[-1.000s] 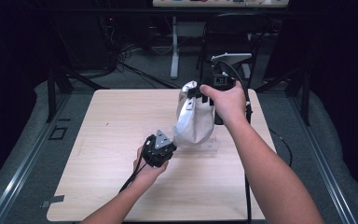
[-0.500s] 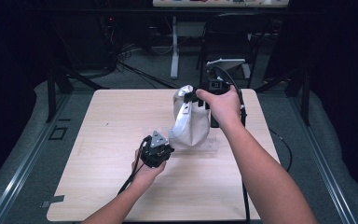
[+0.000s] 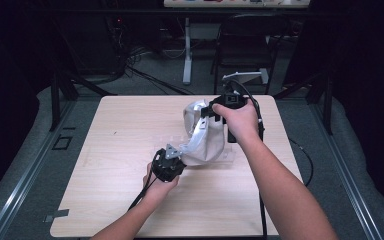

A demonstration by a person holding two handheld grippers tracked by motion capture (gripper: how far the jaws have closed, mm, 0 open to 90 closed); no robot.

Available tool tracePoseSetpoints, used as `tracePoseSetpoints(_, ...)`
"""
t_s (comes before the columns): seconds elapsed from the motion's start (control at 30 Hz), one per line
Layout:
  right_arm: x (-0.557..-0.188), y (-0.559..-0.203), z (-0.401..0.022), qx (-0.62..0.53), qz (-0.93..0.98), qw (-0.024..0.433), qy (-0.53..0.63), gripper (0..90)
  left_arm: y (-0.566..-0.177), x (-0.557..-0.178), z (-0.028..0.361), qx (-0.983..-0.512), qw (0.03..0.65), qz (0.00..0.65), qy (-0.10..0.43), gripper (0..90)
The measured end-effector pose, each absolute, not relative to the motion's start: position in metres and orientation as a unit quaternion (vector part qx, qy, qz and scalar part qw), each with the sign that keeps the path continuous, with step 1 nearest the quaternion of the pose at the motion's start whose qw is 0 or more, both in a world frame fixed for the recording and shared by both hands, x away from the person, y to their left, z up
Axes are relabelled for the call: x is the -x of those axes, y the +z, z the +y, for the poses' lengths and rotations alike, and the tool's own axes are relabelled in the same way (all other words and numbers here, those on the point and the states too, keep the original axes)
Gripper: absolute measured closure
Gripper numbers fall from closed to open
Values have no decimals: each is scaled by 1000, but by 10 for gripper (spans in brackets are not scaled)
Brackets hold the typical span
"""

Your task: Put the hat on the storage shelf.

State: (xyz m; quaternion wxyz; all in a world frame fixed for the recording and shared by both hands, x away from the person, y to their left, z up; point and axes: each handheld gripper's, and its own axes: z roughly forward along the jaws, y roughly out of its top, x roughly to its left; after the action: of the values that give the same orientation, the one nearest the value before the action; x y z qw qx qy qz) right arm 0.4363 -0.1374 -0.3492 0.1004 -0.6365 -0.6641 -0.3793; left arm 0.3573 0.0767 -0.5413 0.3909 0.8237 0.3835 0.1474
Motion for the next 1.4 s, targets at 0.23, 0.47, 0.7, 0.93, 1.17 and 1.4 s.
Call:
tracePoseSetpoints(0.23, -438, -354, -141, 639, -660, 105, -380, 830, -542, -356, 78, -819, 402, 380, 150, 853)
tracePoseSetpoints(0.47, -438, -356, -146, 643, -660, 93, -377, 830, -538, -350, 79, -819, 409, 368, 164, 774)
tracePoseSetpoints(0.7, -436, -355, -147, 641, -666, 87, -372, 829, -531, -342, 85, -818, 416, 361, 166, 694)
tracePoseSetpoints(0.93, -431, -351, -144, 630, -681, 75, -365, 793, -524, -328, 103, -821, 420, 345, 174, 589)
tracePoseSetpoints(1.17, -421, -342, -147, 619, -690, 71, -368, 743, -528, -320, 133, -816, 418, 360, 172, 557)
tracePoseSetpoints(1.4, -409, -333, -162, 617, -693, 53, -369, 697, -534, -317, 167, -806, 414, 386, 172, 549)
